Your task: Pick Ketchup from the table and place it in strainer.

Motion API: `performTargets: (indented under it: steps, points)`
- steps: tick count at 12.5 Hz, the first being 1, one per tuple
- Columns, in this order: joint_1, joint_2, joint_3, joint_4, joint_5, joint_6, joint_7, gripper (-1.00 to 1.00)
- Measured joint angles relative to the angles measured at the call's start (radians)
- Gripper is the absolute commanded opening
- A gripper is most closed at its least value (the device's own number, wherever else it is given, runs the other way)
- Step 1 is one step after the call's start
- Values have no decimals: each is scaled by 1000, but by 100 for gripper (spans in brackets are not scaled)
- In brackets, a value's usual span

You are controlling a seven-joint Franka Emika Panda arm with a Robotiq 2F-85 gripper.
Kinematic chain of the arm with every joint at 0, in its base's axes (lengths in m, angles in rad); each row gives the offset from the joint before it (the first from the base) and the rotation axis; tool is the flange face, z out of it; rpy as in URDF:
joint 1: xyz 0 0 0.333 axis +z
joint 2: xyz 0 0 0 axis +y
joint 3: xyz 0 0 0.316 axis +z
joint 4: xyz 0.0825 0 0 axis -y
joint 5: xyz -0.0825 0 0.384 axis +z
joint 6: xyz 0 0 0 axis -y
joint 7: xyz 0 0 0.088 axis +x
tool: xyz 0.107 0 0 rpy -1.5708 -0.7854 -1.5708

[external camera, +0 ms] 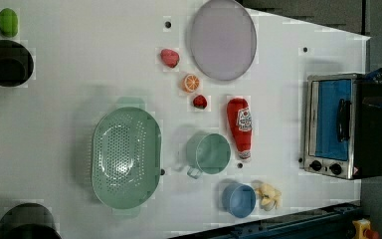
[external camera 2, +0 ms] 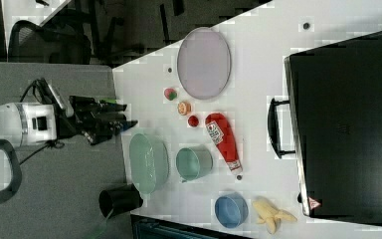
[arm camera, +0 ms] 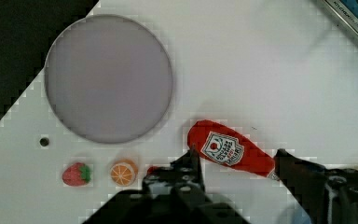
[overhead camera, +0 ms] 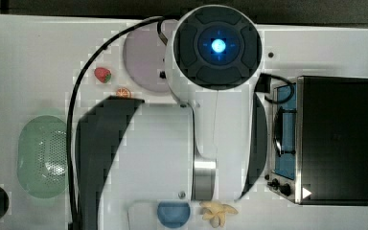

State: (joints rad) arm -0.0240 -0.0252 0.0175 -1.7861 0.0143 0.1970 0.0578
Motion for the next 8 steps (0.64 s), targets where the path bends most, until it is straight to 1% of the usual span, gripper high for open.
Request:
performTargets:
  steps: [2,3,5,8]
  points:
    - [-59,-105,42,-119,4,-95,-10,80]
    - [-72,-149,46,-150,0,-122,-12,99]
    - [-85,-188,49,-147,0,-113,-23,100]
    - [-93,-174,64,-135,16,-102,-59,100]
